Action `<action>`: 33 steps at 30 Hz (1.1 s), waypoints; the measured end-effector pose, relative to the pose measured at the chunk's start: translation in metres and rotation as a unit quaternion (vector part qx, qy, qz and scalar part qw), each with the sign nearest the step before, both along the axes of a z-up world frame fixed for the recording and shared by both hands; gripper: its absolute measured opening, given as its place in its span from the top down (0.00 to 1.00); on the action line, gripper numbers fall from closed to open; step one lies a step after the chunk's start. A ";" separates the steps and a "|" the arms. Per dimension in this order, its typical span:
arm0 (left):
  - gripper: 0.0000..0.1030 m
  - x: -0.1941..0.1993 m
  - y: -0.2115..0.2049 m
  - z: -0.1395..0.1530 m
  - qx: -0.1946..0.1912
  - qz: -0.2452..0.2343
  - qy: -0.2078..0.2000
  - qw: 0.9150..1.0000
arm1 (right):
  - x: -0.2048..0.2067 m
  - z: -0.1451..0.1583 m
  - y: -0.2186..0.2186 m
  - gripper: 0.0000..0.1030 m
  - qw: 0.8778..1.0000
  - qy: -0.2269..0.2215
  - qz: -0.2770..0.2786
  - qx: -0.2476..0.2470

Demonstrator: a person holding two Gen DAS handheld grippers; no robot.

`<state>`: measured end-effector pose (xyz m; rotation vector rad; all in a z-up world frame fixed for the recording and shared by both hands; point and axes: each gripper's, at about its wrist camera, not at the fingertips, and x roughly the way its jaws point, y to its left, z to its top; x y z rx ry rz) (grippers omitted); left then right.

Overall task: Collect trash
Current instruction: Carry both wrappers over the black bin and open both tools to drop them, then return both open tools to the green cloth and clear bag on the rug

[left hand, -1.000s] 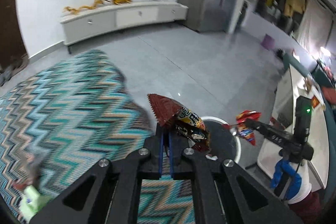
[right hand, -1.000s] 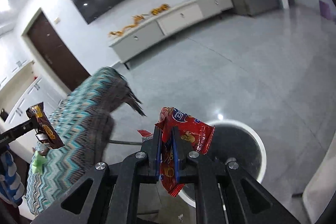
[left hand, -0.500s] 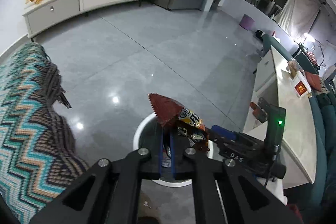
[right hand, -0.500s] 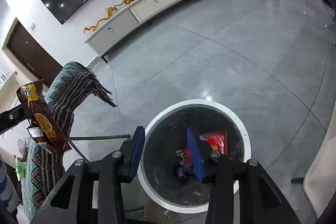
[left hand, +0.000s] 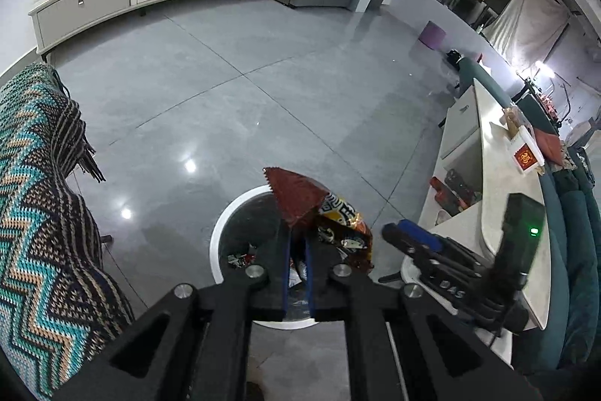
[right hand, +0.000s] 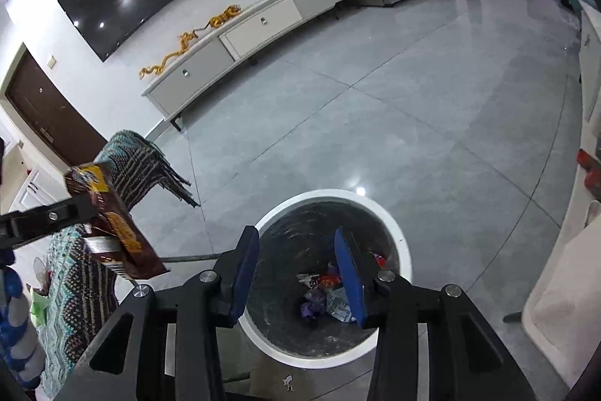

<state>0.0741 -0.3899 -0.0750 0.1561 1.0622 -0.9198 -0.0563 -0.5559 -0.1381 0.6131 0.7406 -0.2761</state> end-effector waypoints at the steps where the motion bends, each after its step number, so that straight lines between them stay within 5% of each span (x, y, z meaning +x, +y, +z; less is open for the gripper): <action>1: 0.92 -0.001 -0.001 0.000 0.000 0.001 0.001 1.000 | -0.005 0.005 -0.001 0.61 1.000 -0.003 -0.005 -0.003; 3: 0.81 -0.001 -0.002 0.000 -0.001 0.003 0.002 1.000 | -0.012 0.013 -0.002 0.61 1.000 -0.008 -0.012 -0.009; 5: 0.43 -0.001 -0.002 0.000 -0.007 0.013 -0.001 1.000 | -0.021 0.023 -0.004 0.61 1.000 -0.015 -0.018 -0.016; 6: 0.41 -0.002 -0.002 0.001 -0.010 0.018 -0.005 1.000 | -0.026 0.028 -0.004 0.61 0.999 -0.019 -0.021 -0.019; 18: 0.41 -0.010 -0.008 0.004 0.004 0.018 -0.040 0.999 | -0.039 0.055 0.001 0.59 0.998 -0.039 -0.022 -0.039; 33: 0.41 -0.019 0.064 0.046 -0.008 0.034 -0.072 0.997 | -0.029 0.086 0.041 0.58 0.996 -0.061 0.016 -0.058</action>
